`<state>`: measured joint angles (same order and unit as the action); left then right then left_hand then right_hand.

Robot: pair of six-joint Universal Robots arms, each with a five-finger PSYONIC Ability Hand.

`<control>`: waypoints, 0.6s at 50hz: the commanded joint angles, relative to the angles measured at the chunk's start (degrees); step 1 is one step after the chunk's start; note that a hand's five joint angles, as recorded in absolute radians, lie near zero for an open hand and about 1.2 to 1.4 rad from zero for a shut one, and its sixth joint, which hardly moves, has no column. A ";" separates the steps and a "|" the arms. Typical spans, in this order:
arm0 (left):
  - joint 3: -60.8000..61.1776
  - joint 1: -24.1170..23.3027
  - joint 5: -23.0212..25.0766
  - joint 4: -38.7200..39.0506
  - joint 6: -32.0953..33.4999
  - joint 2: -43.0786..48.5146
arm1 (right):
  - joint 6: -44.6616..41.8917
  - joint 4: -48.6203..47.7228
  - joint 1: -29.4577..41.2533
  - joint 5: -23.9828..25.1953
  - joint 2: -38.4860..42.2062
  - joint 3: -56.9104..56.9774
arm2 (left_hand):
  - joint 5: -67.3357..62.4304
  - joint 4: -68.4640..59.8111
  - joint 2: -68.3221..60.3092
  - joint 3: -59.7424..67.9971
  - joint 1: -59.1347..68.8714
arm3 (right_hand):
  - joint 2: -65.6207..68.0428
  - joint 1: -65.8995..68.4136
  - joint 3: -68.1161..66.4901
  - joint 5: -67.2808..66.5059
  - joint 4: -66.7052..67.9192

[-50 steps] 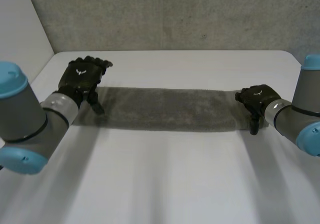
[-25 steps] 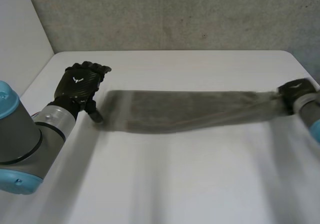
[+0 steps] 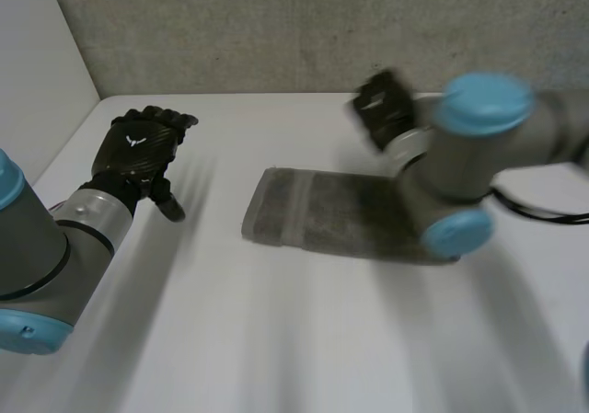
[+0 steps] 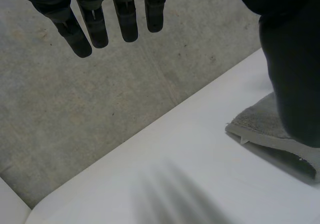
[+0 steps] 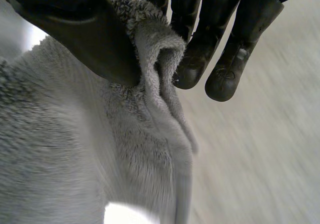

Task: Fold the towel.

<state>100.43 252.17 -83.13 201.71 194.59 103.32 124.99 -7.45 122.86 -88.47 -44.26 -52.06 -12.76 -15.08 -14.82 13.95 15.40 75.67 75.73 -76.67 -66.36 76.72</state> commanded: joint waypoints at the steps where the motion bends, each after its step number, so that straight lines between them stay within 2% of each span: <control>1: -0.15 -0.01 -0.01 0.00 0.09 -0.04 | 4.10 -0.29 7.57 6.37 6.11 -0.67 | 12.55 4.86 4.61 -3.74 -5.18 | -8.43 -8.49 9.43 9.12 -9.48; 2: -0.15 -0.01 -0.01 0.00 0.09 -0.04 | 4.12 -0.28 7.57 6.38 6.12 -0.67 | 12.55 4.86 4.61 -3.74 -5.18 | -8.56 -8.62 9.56 9.25 -9.61; 3: -0.24 -0.01 -0.01 0.00 0.09 0.04 | 6.73 -0.37 7.57 7.08 6.29 -1.11 | 12.55 4.86 4.61 -3.74 -5.18 | -22.39 -22.44 23.38 23.07 -23.43; 4: -0.32 -0.01 -0.01 0.08 0.09 0.04 | 9.71 -0.46 7.40 7.87 6.38 -1.46 | 12.55 4.86 4.61 -3.74 -5.18 | -29.85 -29.91 30.85 30.54 -30.90; 5: -0.33 -0.01 -0.01 0.08 0.09 0.04 | 9.74 -0.46 7.39 7.87 6.38 -1.46 | 12.55 4.86 4.61 -3.74 -5.18 | -29.93 -29.98 30.92 30.61 -30.97; 6: -0.50 -0.19 -0.01 0.00 0.09 0.13 | 12.96 -0.37 7.05 8.83 6.38 -1.99 | 12.55 4.86 4.61 -3.74 -5.18 | -41.75 -41.80 42.75 42.44 -42.80; 7: -0.50 -0.19 -0.01 0.00 0.09 0.13 | 13.00 -0.37 7.04 8.84 6.38 -1.99 | 12.55 4.86 4.61 -3.74 -5.18 | -41.87 -41.92 42.87 42.56 -42.92; 8: -0.59 -0.19 -0.01 0.00 0.09 0.22 | 15.78 -0.37 6.87 9.80 6.03 -2.60 | 12.55 4.86 4.61 -3.74 -5.18 | -60.19 -60.24 61.19 60.88 -61.24; 9: -0.68 -0.28 -0.01 0.00 0.09 0.48 | 18.16 -0.28 6.78 10.07 5.34 -3.21 | 12.55 4.86 4.61 -3.74 -5.18 | -65.67 -65.73 66.67 66.36 -66.72; 15: -0.76 -0.80 -0.01 0.26 1.76 0.83 | 23.37 1.12 4.14 8.84 0.14 -6.21 | 12.55 4.86 4.61 -3.74 -5.18 | -65.67 -65.73 66.67 66.36 -66.72; 17: -0.85 -1.07 -0.01 0.17 4.12 1.36 | 24.94 3.92 -1.46 8.58 -4.23 -11.02 | 12.55 4.86 4.61 -3.74 -5.18 | -65.67 -65.73 66.67 66.36 -66.72; 20: -0.94 -1.94 -0.01 0.17 5.44 1.97 | 25.48 7.43 -5.42 8.49 -6.96 -15.85 | 12.55 4.86 4.61 -3.74 -5.18 | -65.67 -65.73 66.67 66.36 -66.72; 25: -1.64 -3.61 -0.10 0.17 5.89 3.38 | 25.65 10.61 -8.51 8.05 -8.64 -23.23 | 12.55 4.86 4.61 -3.74 -5.18 | -65.67 -65.73 66.67 66.36 -66.72; 30: -1.64 -4.14 -0.19 0.17 5.89 4.26 | 25.04 9.65 -11.77 7.43 -8.91 -29.41 | 12.55 4.86 4.61 -3.74 -5.18 | -65.67 -65.73 66.67 66.36 -66.72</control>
<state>98.98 248.95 -83.24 201.91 200.48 106.46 150.88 2.32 114.62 -80.31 -52.80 -74.13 -12.60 -15.08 -14.82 13.91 15.22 13.84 13.15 -13.68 -3.27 14.28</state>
